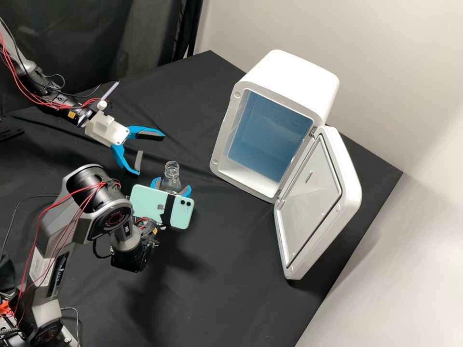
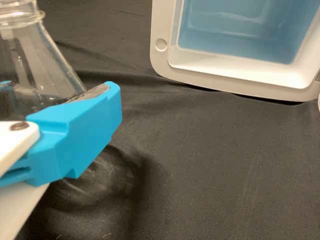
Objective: Take the flask out of the incubator
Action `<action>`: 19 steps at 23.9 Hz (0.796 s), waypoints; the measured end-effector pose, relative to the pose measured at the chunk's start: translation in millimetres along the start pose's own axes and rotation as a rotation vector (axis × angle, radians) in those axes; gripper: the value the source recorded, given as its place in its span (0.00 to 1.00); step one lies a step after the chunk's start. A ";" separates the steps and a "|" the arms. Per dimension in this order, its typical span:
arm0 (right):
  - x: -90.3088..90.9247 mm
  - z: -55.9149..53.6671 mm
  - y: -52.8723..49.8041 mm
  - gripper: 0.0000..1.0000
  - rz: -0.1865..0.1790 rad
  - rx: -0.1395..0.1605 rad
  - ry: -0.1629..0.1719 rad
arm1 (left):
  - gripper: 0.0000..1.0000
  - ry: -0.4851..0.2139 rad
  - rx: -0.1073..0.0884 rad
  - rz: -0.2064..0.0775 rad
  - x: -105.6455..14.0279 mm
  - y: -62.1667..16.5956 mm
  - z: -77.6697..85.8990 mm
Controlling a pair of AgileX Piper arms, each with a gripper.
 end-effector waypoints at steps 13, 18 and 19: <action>2.5 0.2 3.1 0.00 0.010 -0.008 0.004 | 1.00 -0.016 -0.001 -0.022 -2.1 -6.5 5.9; 5.2 0.9 2.5 0.00 0.010 -0.022 0.004 | 1.00 -0.026 0.000 -0.030 -2.7 -8.8 9.3; 6.1 1.3 1.6 0.00 0.008 -0.024 0.003 | 1.00 -0.025 -0.001 -0.035 -3.5 -10.3 9.3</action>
